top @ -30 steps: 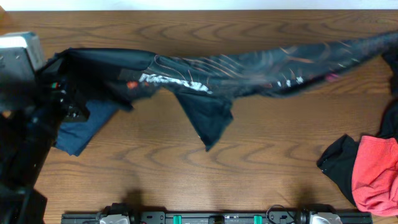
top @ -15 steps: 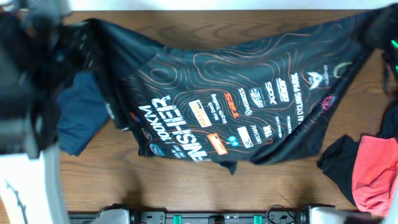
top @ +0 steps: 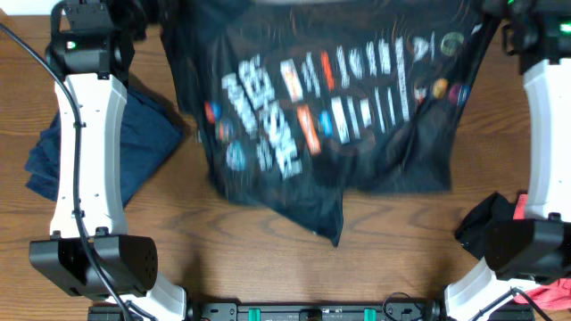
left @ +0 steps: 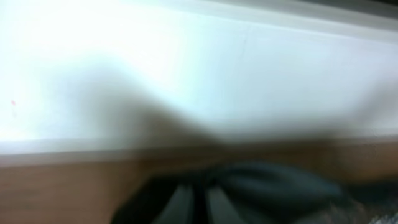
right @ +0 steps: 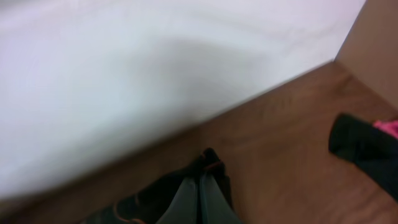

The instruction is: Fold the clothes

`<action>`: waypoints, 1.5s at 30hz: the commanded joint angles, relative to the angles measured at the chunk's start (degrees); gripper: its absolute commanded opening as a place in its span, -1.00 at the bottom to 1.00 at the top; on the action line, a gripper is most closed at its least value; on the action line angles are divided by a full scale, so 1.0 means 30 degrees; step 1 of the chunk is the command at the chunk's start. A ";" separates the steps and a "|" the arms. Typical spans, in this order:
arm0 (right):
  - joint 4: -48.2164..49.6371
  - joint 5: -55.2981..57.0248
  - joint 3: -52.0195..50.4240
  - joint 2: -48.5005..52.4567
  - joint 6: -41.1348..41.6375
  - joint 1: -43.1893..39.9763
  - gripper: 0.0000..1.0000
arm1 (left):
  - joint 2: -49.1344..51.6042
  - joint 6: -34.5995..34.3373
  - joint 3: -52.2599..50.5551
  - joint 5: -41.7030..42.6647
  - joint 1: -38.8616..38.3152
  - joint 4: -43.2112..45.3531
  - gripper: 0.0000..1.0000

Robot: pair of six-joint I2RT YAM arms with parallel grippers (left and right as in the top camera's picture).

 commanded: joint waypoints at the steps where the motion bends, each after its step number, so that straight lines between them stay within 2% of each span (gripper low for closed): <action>1: 0.0721 -0.0750 0.2062 -0.1202 0.1741 -0.1909 -0.98 | -0.1173 -0.0860 0.0692 0.0022 0.0146 0.4699 -0.88; 3: 0.0583 -0.1603 0.3657 -0.1275 0.2004 -0.2987 -0.98 | -0.1377 -0.2769 0.1231 0.0138 0.0415 0.7461 -0.88; 5: 0.0066 -0.2732 0.5391 -0.1275 0.2135 -0.3942 -0.98 | -0.1501 -0.3789 0.2135 0.1049 0.0787 0.8684 -0.88; 9: -0.1960 -0.3402 0.7847 -0.1275 0.1974 -0.4962 -0.98 | -0.1909 -0.4167 0.3089 0.2142 0.1107 0.7694 -0.88; 13: -0.5122 -0.3242 0.7963 -0.1217 0.0685 -0.4976 -0.98 | -0.2470 -0.3548 0.3082 0.2324 0.1100 0.1632 -0.88; 17: -0.8604 -0.3045 0.6936 -0.0801 0.0678 -0.4976 -0.98 | -0.2295 -0.1654 0.3045 0.2310 0.0838 -0.5348 -0.88; 21: -1.0455 -0.4204 0.5610 -0.0670 -0.0138 -0.4728 -0.98 | -0.2011 -0.0707 0.2645 0.2302 0.0525 -1.0550 -0.88; 26: -1.1409 -0.6448 0.3213 -0.0663 -0.2871 -0.3526 -0.97 | -0.1931 0.0240 0.1719 0.1479 0.0415 -1.5358 -0.88; 30: -1.1030 -0.7919 0.0627 -0.0663 -0.4648 -0.1887 -0.97 | -0.1931 0.0240 0.1129 0.0182 0.0423 -1.7981 -0.88; 34: -0.8670 -0.9173 -0.2608 -0.0568 -0.5042 0.0321 -0.72 | -0.1931 0.0240 0.0459 0.0058 0.0401 -1.9475 -0.89; 35: -0.7774 -0.9282 -0.3497 -0.0430 -0.4983 0.0954 -0.55 | -0.1931 0.0248 0.0284 0.0036 0.0401 -1.9766 -0.88; 36: -0.6397 -0.9340 -0.4707 -0.0153 -0.4437 0.1872 -0.28 | -0.1931 0.0240 0.0022 -0.0153 0.0401 -2.0320 -0.88; 38: -0.4386 -0.9347 -0.6113 0.0328 -0.3643 0.3089 -0.21 | -0.1931 0.0248 -0.0444 -0.0160 0.0401 -2.0968 -0.88; 40: -0.2244 -0.9253 -0.7147 0.0940 -0.3599 0.4240 0.04 | -0.1931 0.0248 -0.0933 -0.0160 0.0401 -2.1493 -0.88; 45: 0.1938 -0.7992 -0.7832 0.3701 -0.3599 0.6870 0.25 | -0.1938 0.0729 -0.2805 -0.0153 0.0000 -2.2236 -0.88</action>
